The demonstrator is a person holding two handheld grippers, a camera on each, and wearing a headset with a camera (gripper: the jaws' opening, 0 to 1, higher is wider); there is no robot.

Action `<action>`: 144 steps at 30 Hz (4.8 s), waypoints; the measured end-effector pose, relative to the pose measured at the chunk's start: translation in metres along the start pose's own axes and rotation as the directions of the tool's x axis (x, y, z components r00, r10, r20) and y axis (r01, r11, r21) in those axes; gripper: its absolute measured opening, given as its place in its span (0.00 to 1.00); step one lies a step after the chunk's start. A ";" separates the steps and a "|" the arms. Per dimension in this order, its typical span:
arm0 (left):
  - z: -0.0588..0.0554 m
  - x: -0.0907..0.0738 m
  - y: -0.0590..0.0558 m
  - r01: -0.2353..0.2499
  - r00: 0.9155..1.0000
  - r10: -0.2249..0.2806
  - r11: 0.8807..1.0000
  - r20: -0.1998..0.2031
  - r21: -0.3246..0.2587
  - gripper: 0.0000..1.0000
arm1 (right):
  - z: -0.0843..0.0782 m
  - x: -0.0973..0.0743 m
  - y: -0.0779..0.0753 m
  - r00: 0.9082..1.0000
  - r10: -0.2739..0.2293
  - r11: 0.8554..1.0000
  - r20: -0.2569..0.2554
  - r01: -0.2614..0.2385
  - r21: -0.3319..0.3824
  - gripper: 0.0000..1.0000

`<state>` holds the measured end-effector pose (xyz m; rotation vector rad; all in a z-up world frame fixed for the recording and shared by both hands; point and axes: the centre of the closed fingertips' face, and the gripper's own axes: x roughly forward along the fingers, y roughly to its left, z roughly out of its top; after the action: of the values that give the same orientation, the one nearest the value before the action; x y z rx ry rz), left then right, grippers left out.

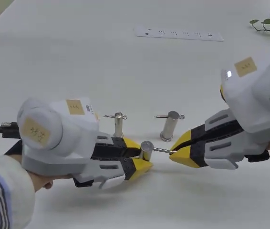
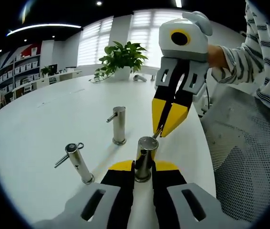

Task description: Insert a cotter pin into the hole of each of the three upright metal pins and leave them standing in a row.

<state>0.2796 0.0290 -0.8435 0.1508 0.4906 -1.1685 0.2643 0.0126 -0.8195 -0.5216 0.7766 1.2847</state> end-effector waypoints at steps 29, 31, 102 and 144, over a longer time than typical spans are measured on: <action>-0.001 0.002 -0.001 -0.013 1.000 0.013 1.000 0.004 -0.016 0.12 | 0.007 -0.004 -0.004 1.000 0.007 0.999 0.022 -0.006 -0.037 0.03; -0.001 0.002 -0.001 -0.017 1.000 0.017 1.000 0.003 -0.017 0.12 | 0.010 -0.002 -0.004 1.000 0.008 1.000 0.029 -0.007 -0.031 0.03; -0.006 -0.077 0.022 -0.238 0.965 0.250 0.962 0.077 -0.135 0.99 | 0.021 0.035 0.003 0.991 0.040 0.999 0.125 -0.040 -0.009 0.19; -0.018 -0.071 0.023 -0.198 0.980 0.200 0.966 -0.004 -0.166 0.99 | -0.037 -0.047 -0.082 0.982 -0.052 0.997 0.180 0.061 -0.047 0.13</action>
<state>0.2742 0.1040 -0.8309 0.0475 0.5465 -0.9276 0.3320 -0.0636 -0.8140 -0.4602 0.5762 1.2822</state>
